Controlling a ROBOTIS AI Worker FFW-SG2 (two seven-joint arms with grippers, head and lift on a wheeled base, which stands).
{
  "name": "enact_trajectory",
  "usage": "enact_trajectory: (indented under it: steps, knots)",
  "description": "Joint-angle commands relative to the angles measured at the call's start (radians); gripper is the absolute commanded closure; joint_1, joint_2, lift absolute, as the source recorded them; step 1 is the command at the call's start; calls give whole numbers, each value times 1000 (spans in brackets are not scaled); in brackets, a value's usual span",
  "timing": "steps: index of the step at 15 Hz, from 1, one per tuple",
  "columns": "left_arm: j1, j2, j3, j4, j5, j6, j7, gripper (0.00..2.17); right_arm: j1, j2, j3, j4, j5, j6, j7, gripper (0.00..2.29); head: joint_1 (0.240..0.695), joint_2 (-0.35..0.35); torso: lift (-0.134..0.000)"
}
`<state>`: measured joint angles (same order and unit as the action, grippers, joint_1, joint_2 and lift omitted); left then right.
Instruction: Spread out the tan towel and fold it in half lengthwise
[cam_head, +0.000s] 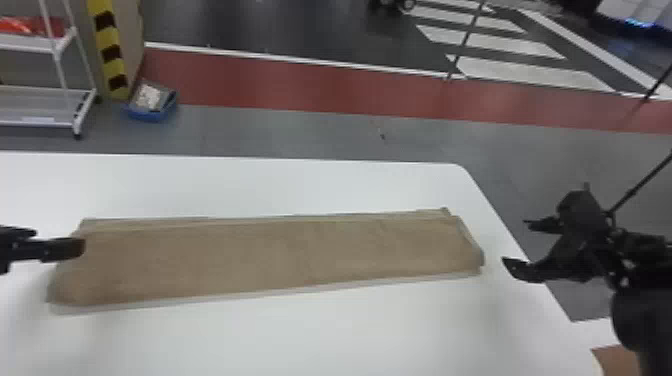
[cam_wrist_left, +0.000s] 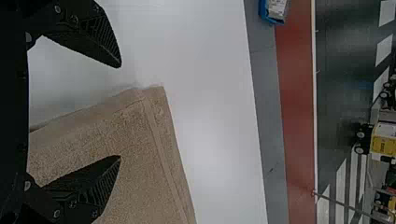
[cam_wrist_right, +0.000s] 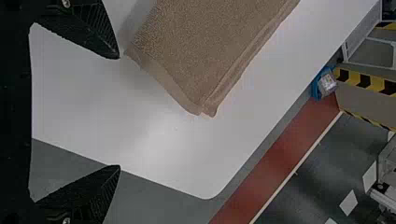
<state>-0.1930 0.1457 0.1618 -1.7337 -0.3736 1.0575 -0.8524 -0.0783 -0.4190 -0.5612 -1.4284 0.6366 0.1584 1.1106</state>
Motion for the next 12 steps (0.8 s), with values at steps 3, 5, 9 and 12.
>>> enact_trajectory:
  steps: [3,5,9,12]
  knots:
    - [-28,-24,18,60,68,3,78,215,12,2,21,3,0,-15,0,43,695,-267,-118]
    - [-45,-38,16,85,71,0,81,215,12,3,34,8,0,-15,0,43,695,-262,-118]
    - [-78,-44,-5,163,64,-24,111,326,11,2,43,26,0,-36,-2,43,695,-264,-118]
    - [-83,-44,-13,187,55,-40,125,397,9,0,44,42,0,-52,-5,43,695,-262,-118]
